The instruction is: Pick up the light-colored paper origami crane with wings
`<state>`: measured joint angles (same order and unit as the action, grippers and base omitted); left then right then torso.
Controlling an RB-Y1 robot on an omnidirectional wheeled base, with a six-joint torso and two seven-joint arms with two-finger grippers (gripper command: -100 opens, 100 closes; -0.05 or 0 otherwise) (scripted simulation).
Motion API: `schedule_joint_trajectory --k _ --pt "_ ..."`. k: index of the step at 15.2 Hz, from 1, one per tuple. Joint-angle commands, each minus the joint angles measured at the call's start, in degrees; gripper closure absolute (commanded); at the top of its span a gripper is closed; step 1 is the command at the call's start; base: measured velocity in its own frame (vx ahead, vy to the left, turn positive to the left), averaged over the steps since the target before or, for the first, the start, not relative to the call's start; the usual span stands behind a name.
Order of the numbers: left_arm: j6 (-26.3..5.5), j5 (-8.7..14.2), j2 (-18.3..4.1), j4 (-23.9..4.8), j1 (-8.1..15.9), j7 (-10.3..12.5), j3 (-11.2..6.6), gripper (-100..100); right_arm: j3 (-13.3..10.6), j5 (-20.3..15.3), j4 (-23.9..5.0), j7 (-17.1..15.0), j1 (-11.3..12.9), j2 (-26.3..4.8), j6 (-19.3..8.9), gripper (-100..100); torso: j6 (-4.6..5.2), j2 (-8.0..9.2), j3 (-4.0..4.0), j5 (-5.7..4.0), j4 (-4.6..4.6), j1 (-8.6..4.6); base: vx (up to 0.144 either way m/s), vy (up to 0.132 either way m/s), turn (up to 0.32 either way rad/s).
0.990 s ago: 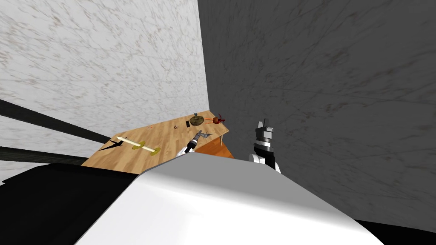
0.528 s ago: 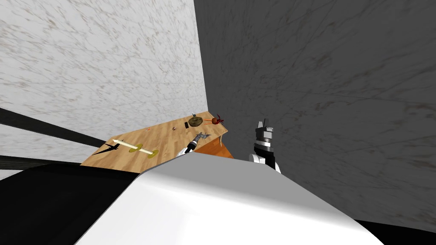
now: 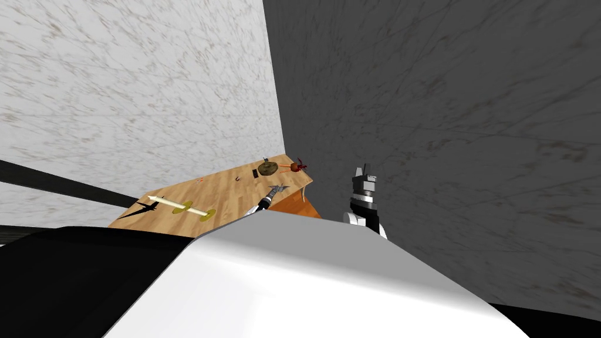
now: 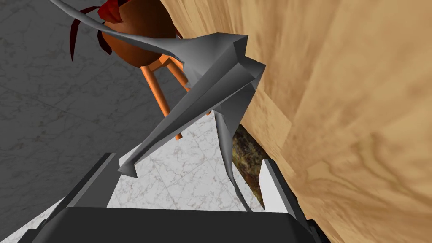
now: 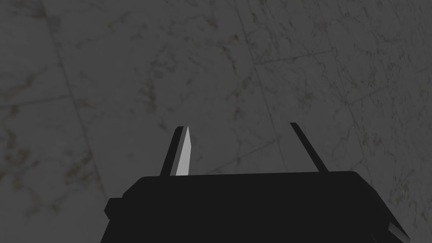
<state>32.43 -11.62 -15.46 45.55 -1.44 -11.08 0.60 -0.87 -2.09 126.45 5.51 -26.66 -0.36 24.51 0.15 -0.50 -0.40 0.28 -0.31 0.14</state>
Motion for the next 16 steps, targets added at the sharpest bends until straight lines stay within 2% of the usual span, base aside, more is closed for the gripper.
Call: schedule_joint_trajectory --k 1,2,7,8,13,14,15,16 --pt "0.0 0.0 0.0 0.0 0.0 0.0 0.0 -100 0.0 0.0 0.0 0.0 0.0 0.0 0.0 0 0.0 0.0 0.0 0.0 0.0 0.0 0.0 0.0 0.0" --pt "0.0 0.0 0.0 0.0 0.0 0.0 0.0 100 0.0 0.0 0.0 0.0 0.0 0.0 0.0 0 0.0 0.01 0.01 0.0 0.0 0.0 0.0 0.0 0.0" --pt "-0.1 0.0 -0.1 -0.1 -0.2 0.0 -0.05 100 0.0 0.0 0.0 0.0 0.0 0.0 0.0 0 0.1 0.07 0.09 -0.04 0.11 -0.13 -0.001 0.001 0.006" --pt "1.6 -0.5 0.1 1.3 -0.5 -0.3 0.67 -100 0.0 0.0 0.0 0.0 0.0 0.0 0.0 0 0.1 0.07 0.09 -0.04 0.11 -0.14 -0.005 0.003 -0.065" --pt "4.7 -1.5 0.4 3.9 -1.2 -0.7 2.07 -100 0.0 0.0 0.0 0.0 0.0 0.0 0.0 0 0.11 0.13 0.12 -0.04 0.12 -0.13 -0.012 0.007 -0.071" --pt "4.0 -1.3 0.4 2.8 -1.0 -0.8 1.62 -100 0.0 0.0 0.0 0.0 0.0 0.0 0.0 0 0.11 0.13 0.13 -0.04 0.13 -0.13 -0.007 0.004 -0.026" --pt "4.3 -1.3 0.5 3.0 -1.1 -0.8 1.7 -100 0.0 0.0 0.0 0.0 0.0 0.0 0.0 0 0.1 0.12 0.12 -0.04 0.12 -0.13 0.0 0.0 0.0" --pt "4.4 -1.3 0.5 3.0 -1.1 -0.9 1.7 100 0.0 0.0 0.0 0.0 0.0 0.0 0.0 0 0.1 0.11 0.11 -0.04 0.12 -0.14 0.0 0.0 0.0"
